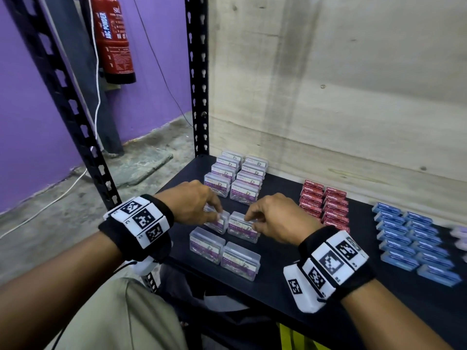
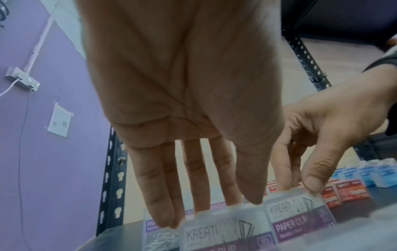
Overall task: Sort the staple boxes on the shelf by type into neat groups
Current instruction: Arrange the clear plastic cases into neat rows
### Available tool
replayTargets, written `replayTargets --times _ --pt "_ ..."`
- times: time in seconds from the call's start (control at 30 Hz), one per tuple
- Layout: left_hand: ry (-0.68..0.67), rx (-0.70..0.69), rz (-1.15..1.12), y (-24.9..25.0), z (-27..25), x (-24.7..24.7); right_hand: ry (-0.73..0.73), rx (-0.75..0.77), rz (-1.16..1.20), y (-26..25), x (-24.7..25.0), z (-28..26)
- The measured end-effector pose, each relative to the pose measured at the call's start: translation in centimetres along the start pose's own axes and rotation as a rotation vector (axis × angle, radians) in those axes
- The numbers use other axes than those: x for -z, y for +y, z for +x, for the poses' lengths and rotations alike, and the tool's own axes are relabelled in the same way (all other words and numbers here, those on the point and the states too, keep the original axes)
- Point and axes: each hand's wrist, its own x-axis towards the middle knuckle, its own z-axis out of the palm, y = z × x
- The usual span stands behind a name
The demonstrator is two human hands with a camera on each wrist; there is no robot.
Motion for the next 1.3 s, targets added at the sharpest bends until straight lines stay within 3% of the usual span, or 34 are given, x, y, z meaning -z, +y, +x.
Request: replayTargets --times 0.43,0.87,1.03,1.3 --pt "0.032 -0.087 -0.028 0.6 -2.7 -1.2 0.048 0.074 -0.019 -0.3 -1.1 -3.1" --pt "0.015 -0.082 -0.078 0.2 -3.0 -1.8 -0.025 0.114 -0.032 -0.2 -0.7 -3.4" --pt "-0.017 -0.037 -0.101 -0.4 -1.3 0.1 -0.071 0.098 0.028 0.2 0.8 -2.3" --pt "0.173 0.092 -0.045 -2.4 5.2 1.7 0.124 0.017 -0.053 2.0 2.6 4.5"
